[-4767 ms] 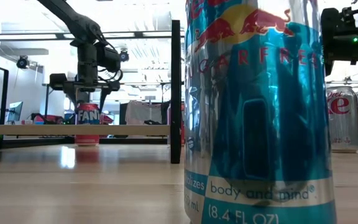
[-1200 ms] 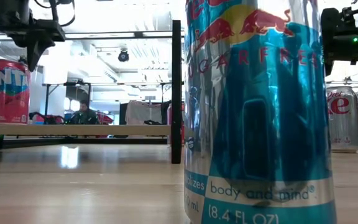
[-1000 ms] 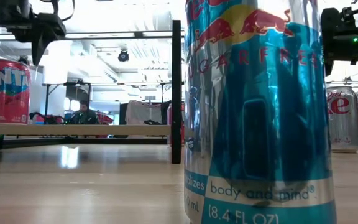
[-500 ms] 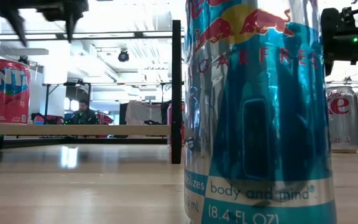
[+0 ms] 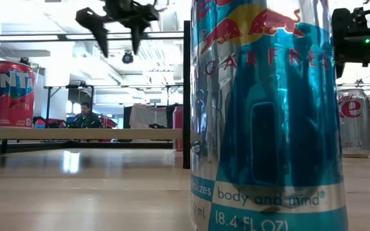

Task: Place canned beverage on shelf
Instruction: Put the red soda can on the shelf aligned with the other red soda can

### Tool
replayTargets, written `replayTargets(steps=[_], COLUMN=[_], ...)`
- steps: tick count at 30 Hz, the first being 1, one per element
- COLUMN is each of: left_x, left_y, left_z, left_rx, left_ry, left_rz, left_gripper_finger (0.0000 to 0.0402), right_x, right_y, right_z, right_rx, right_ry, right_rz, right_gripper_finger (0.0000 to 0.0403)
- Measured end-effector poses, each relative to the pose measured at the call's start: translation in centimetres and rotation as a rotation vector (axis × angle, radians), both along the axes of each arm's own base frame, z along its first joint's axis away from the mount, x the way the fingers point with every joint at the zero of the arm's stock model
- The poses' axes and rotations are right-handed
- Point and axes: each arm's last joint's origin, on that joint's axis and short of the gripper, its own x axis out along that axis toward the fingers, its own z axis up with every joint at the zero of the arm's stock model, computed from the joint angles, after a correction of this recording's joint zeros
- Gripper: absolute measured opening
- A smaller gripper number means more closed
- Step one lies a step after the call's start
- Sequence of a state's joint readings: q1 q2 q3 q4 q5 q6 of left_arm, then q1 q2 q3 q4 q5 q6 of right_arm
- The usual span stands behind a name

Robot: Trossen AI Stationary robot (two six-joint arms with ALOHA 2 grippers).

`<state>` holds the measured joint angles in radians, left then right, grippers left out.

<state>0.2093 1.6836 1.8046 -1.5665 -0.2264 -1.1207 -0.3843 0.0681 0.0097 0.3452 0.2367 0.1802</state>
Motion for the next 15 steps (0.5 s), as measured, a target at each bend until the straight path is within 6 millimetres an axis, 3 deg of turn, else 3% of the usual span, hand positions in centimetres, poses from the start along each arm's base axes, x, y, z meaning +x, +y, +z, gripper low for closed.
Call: replayTargets(steps=[5,15], left_x=[2.4,2.6], left_y=[2.6,7.9], left_z=[-0.9,-1.2], left_rx=[-0.008,-0.05], left_ry=[0.025,0.001], left_rz=[-0.061,-0.06], left_gripper_finger=[0.0313,0.0294], right_x=[0.0,0.0], right_y=[0.0,0.0], right_z=[0.0,0.0], right_rx=[0.0,0.0], right_ry=[0.0,0.0], right_rz=[0.0,0.0], right_gripper_finger=[0.0157,0.0157])
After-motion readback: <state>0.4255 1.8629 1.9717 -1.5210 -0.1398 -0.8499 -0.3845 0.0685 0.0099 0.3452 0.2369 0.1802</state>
